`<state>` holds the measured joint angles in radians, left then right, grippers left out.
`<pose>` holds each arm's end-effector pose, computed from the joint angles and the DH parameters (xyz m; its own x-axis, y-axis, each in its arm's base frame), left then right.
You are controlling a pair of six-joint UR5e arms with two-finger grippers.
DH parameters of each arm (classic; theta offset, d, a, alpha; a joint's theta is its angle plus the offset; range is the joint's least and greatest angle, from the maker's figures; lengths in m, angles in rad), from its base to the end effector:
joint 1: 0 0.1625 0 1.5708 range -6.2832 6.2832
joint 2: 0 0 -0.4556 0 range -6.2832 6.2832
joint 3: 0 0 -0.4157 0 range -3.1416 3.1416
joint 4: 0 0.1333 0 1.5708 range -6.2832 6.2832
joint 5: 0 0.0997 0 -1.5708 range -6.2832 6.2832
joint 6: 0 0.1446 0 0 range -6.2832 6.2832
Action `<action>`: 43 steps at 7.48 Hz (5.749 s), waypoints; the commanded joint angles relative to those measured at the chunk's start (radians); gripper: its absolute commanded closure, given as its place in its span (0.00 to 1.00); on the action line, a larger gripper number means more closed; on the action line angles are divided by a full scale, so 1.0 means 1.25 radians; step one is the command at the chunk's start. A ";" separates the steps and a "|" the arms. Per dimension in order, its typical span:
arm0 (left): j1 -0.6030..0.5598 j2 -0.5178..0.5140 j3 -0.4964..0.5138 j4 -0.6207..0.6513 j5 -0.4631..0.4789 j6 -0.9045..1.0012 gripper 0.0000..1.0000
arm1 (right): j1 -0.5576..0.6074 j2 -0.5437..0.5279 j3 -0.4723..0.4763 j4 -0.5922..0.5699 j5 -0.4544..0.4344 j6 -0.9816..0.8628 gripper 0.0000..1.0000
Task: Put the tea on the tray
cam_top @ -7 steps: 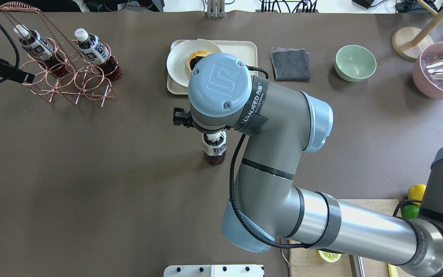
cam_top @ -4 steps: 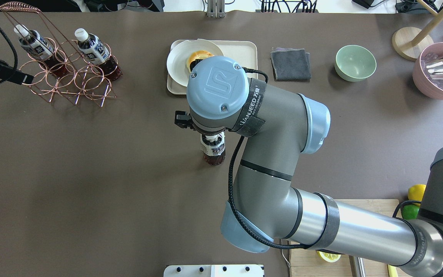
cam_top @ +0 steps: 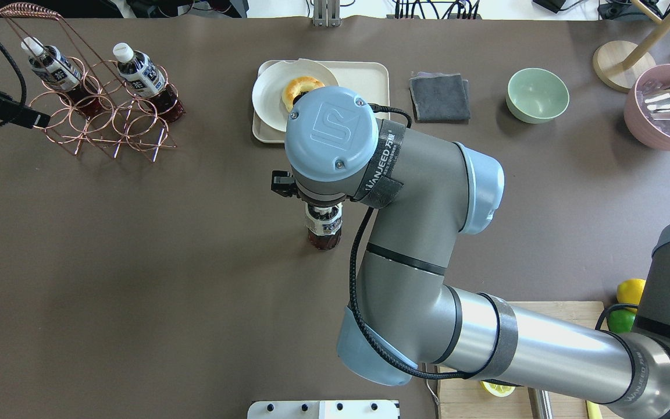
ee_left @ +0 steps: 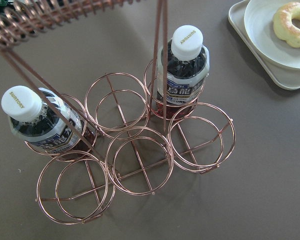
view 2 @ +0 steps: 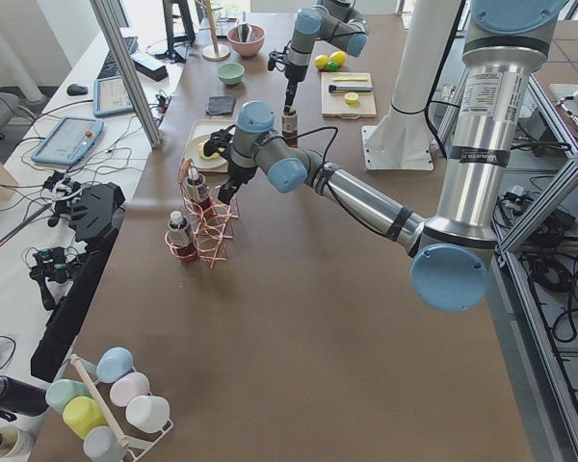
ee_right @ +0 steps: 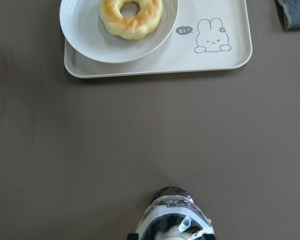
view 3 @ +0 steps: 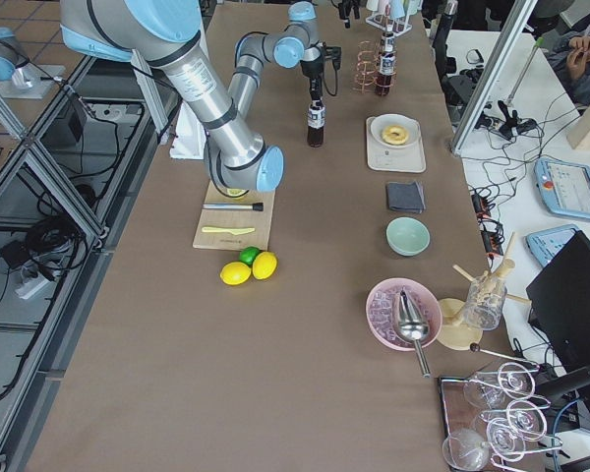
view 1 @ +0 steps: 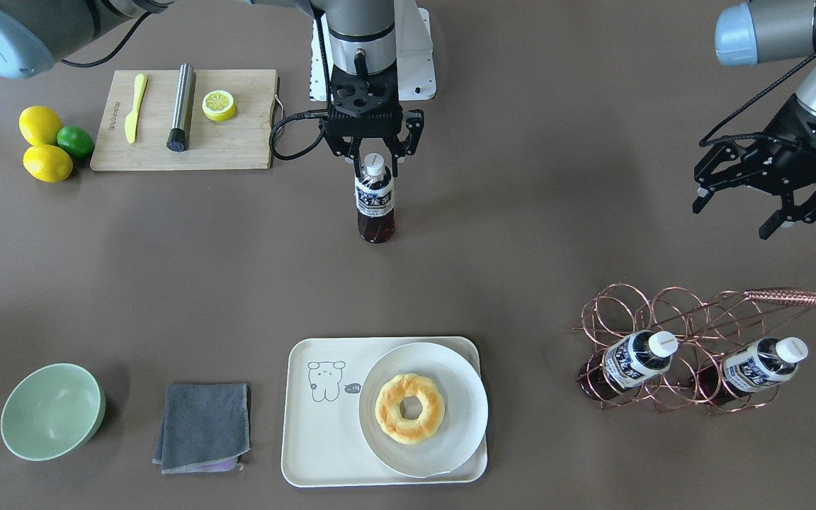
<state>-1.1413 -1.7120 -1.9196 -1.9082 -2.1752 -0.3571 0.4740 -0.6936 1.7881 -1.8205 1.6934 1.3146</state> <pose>0.1975 -0.5540 0.4251 0.6362 0.4623 -0.6177 -0.0634 0.8292 0.5553 -0.5829 -0.4290 0.1051 0.6656 0.0588 0.7440 -0.2098 0.9714 0.1110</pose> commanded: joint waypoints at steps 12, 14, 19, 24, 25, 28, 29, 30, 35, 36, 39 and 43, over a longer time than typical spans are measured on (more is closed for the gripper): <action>-0.062 0.189 -0.001 -0.225 -0.124 -0.036 0.04 | 0.304 0.156 -0.358 0.136 0.146 -0.247 1.00; -0.067 0.190 0.003 -0.225 -0.130 -0.035 0.04 | 0.331 0.156 -0.424 0.180 0.169 -0.292 1.00; -0.067 0.183 0.002 -0.223 -0.130 -0.035 0.04 | 0.331 0.157 -0.508 0.277 0.172 -0.285 1.00; -0.066 0.176 0.007 -0.222 -0.129 -0.040 0.04 | 0.320 0.161 -0.508 0.277 0.167 -0.275 1.00; -0.066 0.174 0.007 -0.222 -0.128 -0.041 0.04 | 0.317 0.161 -0.511 0.277 0.167 -0.276 1.00; -0.066 0.173 0.007 -0.222 -0.126 -0.041 0.04 | 0.315 0.161 -0.511 0.280 0.167 -0.277 1.00; -0.066 0.173 0.008 -0.222 -0.125 -0.041 0.04 | 0.315 0.161 -0.511 0.277 0.166 -0.279 0.97; -0.066 0.173 0.008 -0.221 -0.124 -0.041 0.04 | 0.313 0.161 -0.511 0.277 0.165 -0.279 0.65; -0.066 0.174 0.014 -0.221 -0.123 -0.040 0.04 | 0.319 0.162 -0.475 0.271 0.173 -0.275 0.00; -0.072 0.178 0.009 -0.216 -0.123 -0.040 0.04 | 0.338 0.155 -0.436 0.241 0.216 -0.277 0.00; -0.160 0.174 -0.007 -0.051 -0.124 0.019 0.04 | 0.434 -0.124 -0.089 0.157 0.322 -0.376 0.00; -0.333 -0.012 0.032 0.465 -0.124 0.269 0.04 | 0.611 -0.487 0.087 0.157 0.453 -0.638 0.00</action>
<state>-1.4650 -1.6070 -1.9181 -1.5939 -2.3270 -0.1460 1.1541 -1.1065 1.8334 -1.6248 2.2208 0.6879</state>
